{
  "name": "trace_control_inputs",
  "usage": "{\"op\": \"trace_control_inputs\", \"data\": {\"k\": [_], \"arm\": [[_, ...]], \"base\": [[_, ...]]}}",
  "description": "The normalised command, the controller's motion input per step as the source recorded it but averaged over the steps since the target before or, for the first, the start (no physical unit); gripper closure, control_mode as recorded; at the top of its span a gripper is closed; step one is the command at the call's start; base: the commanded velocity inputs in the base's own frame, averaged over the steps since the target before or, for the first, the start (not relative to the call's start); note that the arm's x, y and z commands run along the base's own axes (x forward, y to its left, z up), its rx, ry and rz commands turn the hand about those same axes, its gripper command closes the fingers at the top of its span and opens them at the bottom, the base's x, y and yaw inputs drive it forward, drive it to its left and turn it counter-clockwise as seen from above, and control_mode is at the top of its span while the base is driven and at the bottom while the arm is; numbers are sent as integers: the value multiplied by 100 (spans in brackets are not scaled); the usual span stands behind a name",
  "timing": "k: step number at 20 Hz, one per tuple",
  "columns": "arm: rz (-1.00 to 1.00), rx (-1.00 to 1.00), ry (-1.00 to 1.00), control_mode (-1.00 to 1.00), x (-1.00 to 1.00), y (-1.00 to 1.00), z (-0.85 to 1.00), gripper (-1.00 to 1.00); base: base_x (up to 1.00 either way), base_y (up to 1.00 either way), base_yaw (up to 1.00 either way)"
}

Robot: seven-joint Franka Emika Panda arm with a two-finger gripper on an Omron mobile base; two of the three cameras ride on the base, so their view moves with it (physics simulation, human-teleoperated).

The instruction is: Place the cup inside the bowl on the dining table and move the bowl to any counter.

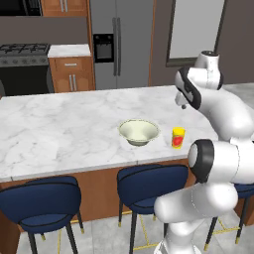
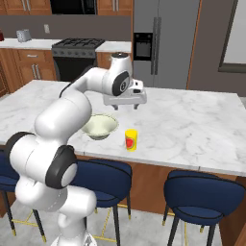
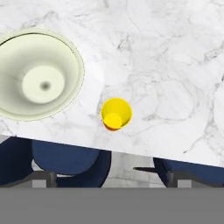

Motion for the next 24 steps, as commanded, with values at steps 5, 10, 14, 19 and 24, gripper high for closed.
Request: {"op": "trace_control_inputs", "data": {"k": [5,10,14,19,24], "arm": [[3,0,0,-100,6,-9,0,-100],[3,0,0,-100,15,-7,0,-100],[4,0,0,-100,26,-8,0,-100],[4,0,0,-100,16,-5,0,-100],[1,0,0,-100,0,-7,-2,-100]], "base": [[0,0,0],[0,0,0],[0,0,0],[0,0,0],[0,0,0]]}}
